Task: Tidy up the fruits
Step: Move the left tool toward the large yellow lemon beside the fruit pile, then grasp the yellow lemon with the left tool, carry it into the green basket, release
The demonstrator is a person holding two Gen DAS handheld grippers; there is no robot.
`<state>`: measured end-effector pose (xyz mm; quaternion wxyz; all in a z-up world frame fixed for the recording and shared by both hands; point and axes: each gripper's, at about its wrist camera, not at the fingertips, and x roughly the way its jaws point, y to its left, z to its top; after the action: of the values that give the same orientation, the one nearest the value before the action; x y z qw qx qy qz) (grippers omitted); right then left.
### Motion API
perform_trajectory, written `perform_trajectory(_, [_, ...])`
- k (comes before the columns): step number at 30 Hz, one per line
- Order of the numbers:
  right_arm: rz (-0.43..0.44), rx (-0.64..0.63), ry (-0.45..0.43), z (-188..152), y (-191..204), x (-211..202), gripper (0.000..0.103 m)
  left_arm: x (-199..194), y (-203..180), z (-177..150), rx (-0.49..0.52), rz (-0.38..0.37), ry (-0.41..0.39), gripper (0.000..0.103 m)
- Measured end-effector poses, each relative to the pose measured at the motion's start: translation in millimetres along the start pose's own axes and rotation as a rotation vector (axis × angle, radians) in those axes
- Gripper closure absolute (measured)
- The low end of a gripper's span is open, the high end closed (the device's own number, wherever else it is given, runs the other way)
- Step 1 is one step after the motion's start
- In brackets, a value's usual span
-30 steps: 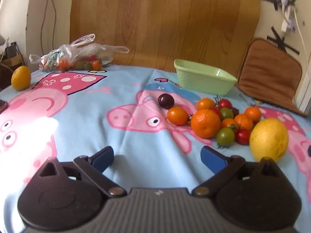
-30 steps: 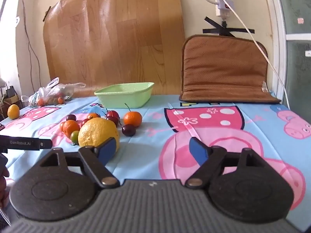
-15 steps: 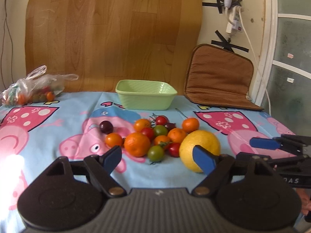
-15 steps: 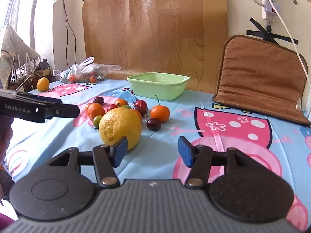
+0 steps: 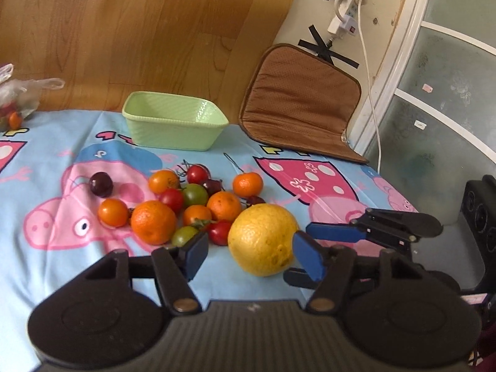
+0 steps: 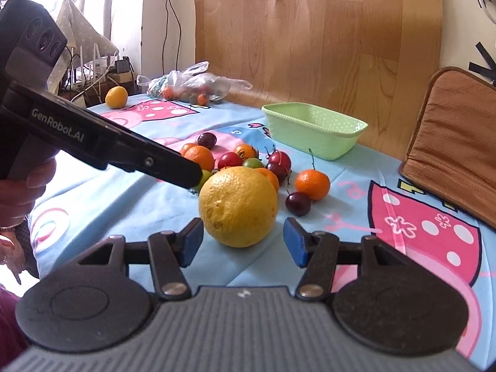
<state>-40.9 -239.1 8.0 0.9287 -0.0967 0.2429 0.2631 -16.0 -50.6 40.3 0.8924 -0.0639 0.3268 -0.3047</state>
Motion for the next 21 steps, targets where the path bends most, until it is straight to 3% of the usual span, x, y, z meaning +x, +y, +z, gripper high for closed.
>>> perform_trajectory(6, [0.041,-0.001,0.033,-2.4,-2.9,16.9,0.043,32.5,1.2,-3.1,-0.031,-0.043,0.089,0.043])
perform_trajectory(10, [0.045,-0.007,0.038,1.1,0.7,17.6,0.045,28.2,1.1,-3.4,-0.064,-0.042,0.088,0.046])
perform_trajectory(15, [0.040,-0.042,-0.024,24.4,2.6,3.9,0.045,3.0,-7.5,17.4,-0.028,-0.028,0.008,0.046])
perform_trajectory(21, [0.009,-0.073,-0.084,76.0,-17.9,33.7,0.045,10.8,4.7,76.4,0.008,0.036,-0.079,0.045])
